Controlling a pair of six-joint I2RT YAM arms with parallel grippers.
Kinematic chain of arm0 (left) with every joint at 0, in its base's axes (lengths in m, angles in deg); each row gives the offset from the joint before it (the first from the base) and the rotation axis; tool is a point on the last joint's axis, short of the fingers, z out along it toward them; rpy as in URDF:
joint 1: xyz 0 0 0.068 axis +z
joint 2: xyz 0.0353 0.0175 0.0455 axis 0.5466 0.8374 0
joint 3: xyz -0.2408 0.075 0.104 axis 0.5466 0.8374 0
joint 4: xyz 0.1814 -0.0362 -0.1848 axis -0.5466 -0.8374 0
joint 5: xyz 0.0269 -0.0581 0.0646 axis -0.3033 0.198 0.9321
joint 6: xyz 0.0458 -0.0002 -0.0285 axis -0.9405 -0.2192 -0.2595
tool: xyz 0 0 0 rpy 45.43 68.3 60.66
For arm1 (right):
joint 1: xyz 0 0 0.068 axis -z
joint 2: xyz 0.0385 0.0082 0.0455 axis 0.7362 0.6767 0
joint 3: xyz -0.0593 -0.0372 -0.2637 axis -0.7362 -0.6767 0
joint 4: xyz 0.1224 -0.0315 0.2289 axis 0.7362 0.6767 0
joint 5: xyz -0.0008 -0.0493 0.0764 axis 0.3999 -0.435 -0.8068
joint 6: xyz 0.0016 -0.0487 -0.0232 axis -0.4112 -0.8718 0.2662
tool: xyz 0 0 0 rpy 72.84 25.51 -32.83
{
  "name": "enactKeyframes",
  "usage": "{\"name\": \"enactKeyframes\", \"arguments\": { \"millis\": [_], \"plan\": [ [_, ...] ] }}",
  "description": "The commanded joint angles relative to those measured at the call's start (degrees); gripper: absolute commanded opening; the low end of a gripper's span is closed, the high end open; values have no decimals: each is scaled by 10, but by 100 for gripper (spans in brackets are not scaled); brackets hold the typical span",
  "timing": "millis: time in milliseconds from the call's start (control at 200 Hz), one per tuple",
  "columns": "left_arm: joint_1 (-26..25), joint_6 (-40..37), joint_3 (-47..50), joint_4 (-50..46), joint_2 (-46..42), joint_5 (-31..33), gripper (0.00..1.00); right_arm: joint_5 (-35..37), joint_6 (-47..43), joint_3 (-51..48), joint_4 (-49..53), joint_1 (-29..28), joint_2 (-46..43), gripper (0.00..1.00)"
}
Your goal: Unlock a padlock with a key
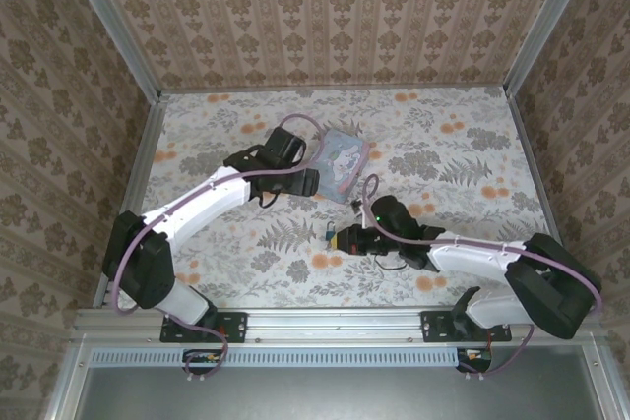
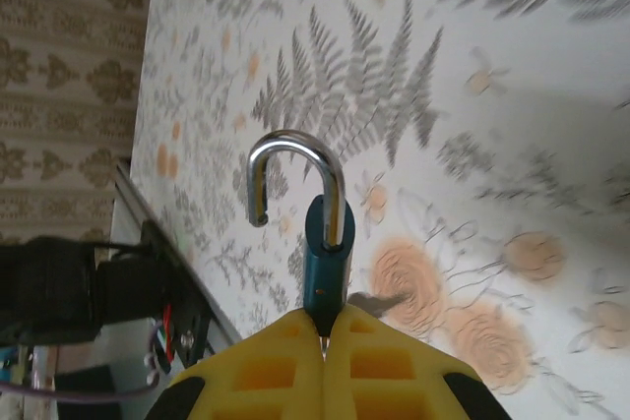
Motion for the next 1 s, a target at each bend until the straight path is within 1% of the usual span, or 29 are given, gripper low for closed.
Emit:
{"name": "enactKeyframes", "arguments": {
  "millis": [0,80,230,350,365,415,510,540,605,625,720,815,840,865,930,995],
  "plan": [
    [7,18,23,5,-19,-7,88,14,30,-9,-48,-12,49,0],
    [9,24,33,7,-24,-7,88,25,20,-8,-49,-9,76,0],
    [9,30,46,9,-31,-9,88,46,-4,-8,-28,7,98,0],
    [9,31,48,7,-36,-8,88,44,-8,-25,-37,28,112,0],
    [9,32,47,7,-36,-8,88,43,-8,-27,-39,30,113,3],
    [9,32,48,6,-37,-6,89,43,-7,-34,-41,37,108,18],
    [10,31,47,5,-41,-4,89,44,-10,-41,-24,48,82,42],
    [11,32,46,4,-42,-3,89,44,-11,-42,-14,50,69,49],
    [14,32,45,1,-46,-2,90,48,-20,-41,20,59,39,57],
    [16,32,45,1,-48,-3,90,49,-22,-41,31,62,13,59],
    [25,36,45,-5,-61,4,92,37,-36,-31,93,87,-57,75],
    [40,38,51,-6,-85,17,94,36,-60,-6,171,116,-139,87],
    [45,38,54,-6,-93,24,94,39,-70,5,191,125,-158,91],
    [49,39,57,-5,-102,33,95,45,-79,17,213,134,-176,98],
    [62,37,67,1,-127,57,100,62,-110,55,272,163,-212,99],
    [78,35,73,2,-150,85,100,85,-134,93,311,198,-228,100]
  ]
}}
